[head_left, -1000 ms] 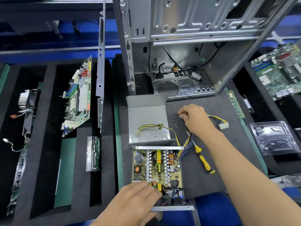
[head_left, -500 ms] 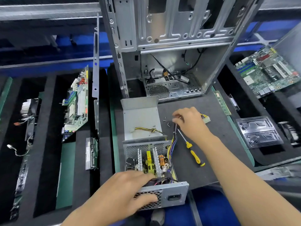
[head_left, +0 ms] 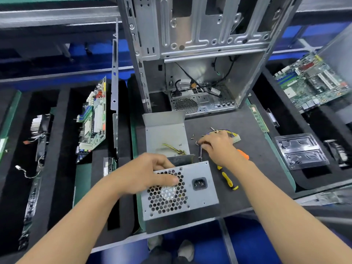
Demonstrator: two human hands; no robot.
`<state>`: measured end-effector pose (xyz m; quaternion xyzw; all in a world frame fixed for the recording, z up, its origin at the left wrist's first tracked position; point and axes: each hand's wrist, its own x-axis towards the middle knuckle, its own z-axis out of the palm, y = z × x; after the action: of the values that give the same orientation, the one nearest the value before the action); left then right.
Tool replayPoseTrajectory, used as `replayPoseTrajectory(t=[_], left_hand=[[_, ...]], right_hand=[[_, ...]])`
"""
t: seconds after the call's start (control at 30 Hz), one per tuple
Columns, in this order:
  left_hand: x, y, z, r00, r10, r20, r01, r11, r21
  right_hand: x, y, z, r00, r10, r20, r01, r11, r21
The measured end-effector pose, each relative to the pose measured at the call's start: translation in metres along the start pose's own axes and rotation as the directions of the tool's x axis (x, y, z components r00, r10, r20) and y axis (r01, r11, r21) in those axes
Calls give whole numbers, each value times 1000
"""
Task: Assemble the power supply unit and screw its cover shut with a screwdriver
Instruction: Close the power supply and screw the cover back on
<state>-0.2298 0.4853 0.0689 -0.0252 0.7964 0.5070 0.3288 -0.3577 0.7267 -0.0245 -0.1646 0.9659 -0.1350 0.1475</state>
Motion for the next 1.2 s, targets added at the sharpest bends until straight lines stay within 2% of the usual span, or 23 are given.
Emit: replayPoseTrajectory(t=[0.17,0.37,0.57,0.77,0.87,0.97,1.1,1.2], left_hand=[[4,-5,-3,998,-8,-57,4,998,-70],[-9,-29,-10,1000,2,13,2,955,-297],[-16,-41,4,992,3,-127,-44,945,-324],[-20,-48,21,982,-8,-191,-87,869,-486],[-19,-47,24,982,0,-187,-104,833,-544],[-19,-44,25,983,-7,-184,-105,801,-589],[-20,-42,26,978,-14,-206,-122,768,-628],[-20,-41,27,974,-36,-222,-123,743,-658]], right_hand=[[10,-13,9,994,-1,-108,-6,998,-66],[24,-19,17,997,36,-71,-40,998,-58],[19,-18,20,984,-121,-133,82,961,-265],[13,-18,19,974,-134,-184,82,962,-262],[10,-20,16,967,-122,-224,83,981,-175],[2,-22,12,959,-36,-281,64,994,93],[-11,-26,-9,929,225,-295,-45,859,510],[-28,-31,-34,909,288,-302,-21,754,656]])
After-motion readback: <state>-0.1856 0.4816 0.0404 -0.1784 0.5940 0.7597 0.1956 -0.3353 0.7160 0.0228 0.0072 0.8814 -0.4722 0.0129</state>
